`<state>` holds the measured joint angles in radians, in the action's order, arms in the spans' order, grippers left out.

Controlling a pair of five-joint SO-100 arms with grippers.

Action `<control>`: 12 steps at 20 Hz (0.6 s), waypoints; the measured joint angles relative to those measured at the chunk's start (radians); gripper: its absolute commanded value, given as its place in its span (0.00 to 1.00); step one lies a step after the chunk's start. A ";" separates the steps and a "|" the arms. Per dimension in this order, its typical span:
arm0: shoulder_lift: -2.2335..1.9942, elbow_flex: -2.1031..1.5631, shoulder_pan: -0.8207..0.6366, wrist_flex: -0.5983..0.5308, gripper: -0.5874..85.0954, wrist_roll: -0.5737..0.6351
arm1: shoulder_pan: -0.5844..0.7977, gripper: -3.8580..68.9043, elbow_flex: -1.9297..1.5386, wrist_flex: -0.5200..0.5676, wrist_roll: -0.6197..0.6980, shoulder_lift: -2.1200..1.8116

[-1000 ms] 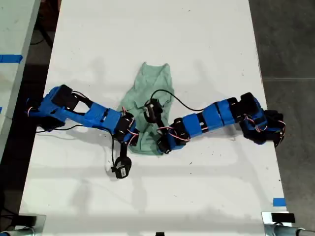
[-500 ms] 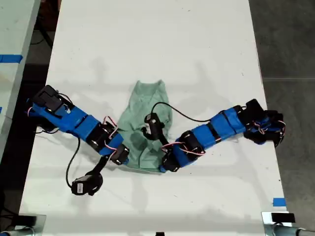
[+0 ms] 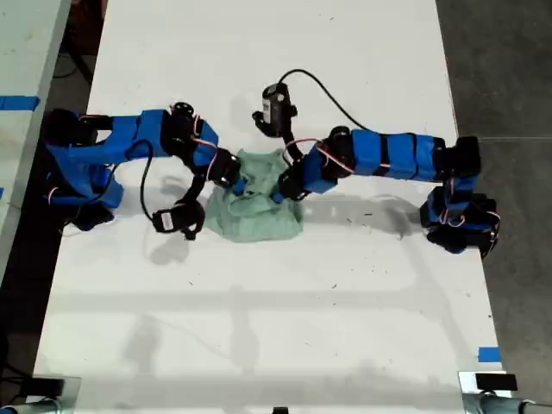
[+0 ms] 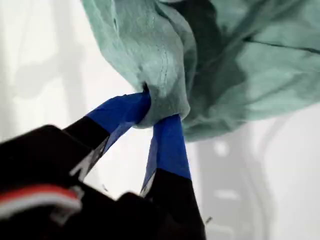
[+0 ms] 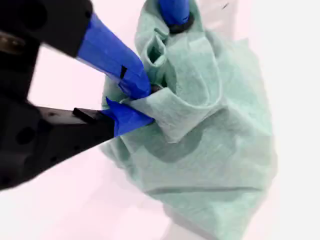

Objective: Fold t shirt

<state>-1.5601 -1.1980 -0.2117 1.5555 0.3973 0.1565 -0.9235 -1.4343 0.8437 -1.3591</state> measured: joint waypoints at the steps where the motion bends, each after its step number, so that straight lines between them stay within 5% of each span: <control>1: 0.032 0.000 -0.100 0.003 0.33 0.057 | 0.075 0.14 -0.012 0.000 0.026 0.003; 3: 0.152 0.000 -0.282 0.005 0.40 0.164 | 0.209 0.45 -0.014 -0.002 0.055 0.055; 4: 0.219 -0.002 -0.353 0.014 0.43 0.207 | 0.261 0.50 -0.015 -0.011 0.058 0.094; 12: 0.198 -0.060 -0.446 0.031 0.45 0.276 | 0.334 0.35 -0.014 -0.144 0.071 0.114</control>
<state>-1.3622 -1.2579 -0.6581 1.5861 0.6734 0.4909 -0.9373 -1.5785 0.9143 -1.2456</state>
